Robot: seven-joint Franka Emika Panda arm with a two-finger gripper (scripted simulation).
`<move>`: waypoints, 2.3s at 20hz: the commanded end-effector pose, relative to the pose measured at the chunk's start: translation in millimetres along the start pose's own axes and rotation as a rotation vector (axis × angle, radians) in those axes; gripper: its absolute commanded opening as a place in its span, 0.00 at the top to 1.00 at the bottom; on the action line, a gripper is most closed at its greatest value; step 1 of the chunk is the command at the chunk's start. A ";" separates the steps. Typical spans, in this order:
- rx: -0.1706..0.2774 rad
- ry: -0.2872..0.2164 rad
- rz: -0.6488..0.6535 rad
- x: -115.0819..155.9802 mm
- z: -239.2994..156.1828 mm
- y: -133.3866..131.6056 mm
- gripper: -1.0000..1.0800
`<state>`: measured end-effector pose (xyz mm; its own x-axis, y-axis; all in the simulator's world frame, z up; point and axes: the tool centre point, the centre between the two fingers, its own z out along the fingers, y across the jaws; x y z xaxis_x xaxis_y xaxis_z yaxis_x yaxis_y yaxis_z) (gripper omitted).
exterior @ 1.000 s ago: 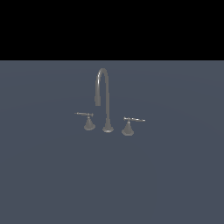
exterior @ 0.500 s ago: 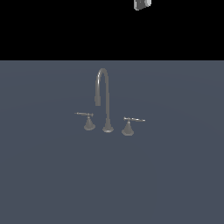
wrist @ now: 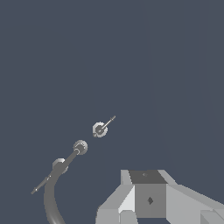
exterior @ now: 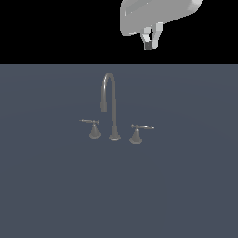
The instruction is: Turn on the faucet by rotating a designated handle.
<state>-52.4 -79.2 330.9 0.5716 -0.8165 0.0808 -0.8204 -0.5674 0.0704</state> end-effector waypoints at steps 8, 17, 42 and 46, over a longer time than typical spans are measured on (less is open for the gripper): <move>0.002 -0.010 0.237 27.1 72.2 -25.4 1.00; 0.012 -0.034 0.461 43.2 146.1 -42.7 1.00; 0.033 -0.105 0.825 47.4 267.2 -58.0 1.00; 0.032 -0.105 0.824 46.1 267.3 -54.8 1.00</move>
<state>27.7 -114.3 90.4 -0.2096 -0.9778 0.0014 -0.9770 0.2094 -0.0410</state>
